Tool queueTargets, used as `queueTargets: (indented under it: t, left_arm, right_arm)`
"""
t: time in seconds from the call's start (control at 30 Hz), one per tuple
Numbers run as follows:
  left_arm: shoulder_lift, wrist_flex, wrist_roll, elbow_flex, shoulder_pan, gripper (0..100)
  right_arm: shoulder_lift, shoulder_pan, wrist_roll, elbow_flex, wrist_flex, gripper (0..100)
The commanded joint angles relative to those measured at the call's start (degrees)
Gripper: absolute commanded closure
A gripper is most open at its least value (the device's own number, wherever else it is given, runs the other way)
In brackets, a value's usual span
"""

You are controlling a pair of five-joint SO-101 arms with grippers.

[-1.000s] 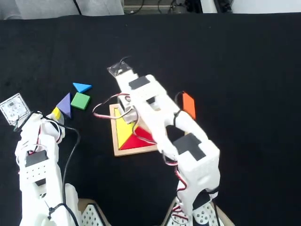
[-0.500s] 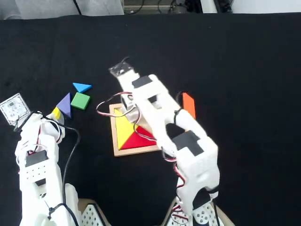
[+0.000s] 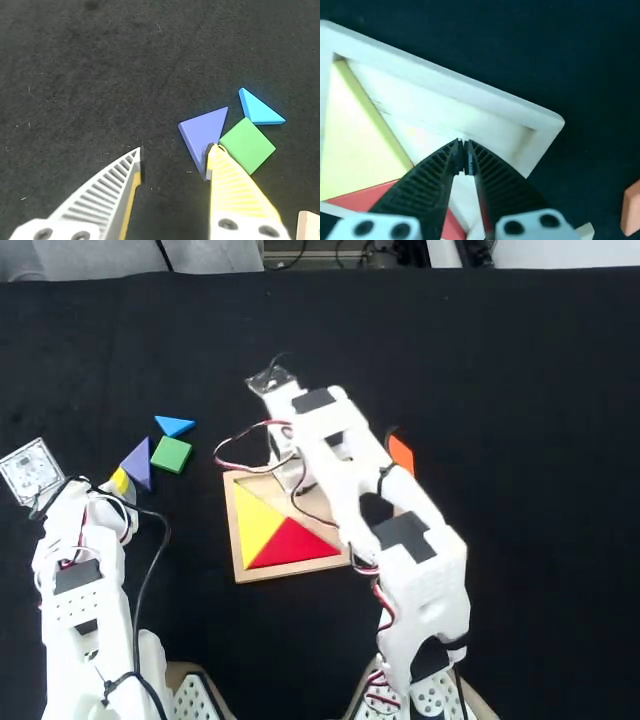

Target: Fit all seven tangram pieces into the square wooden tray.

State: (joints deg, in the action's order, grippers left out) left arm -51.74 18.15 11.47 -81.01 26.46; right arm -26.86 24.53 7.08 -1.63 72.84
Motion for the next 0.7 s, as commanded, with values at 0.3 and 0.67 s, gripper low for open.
queueTargets:
  t: [0.3,0.67]
  left_arm:
    - [-0.44,-0.44,-0.18,0.40,-0.84,78]
    - [-0.44,-0.44,-0.18,0.40,-0.84,78]
  right_arm:
    - [4.44,6.42,2.90,2.68,2.81,98.7]
    - [2.95,2.55,3.16,-4.62,-2.11,98.7]
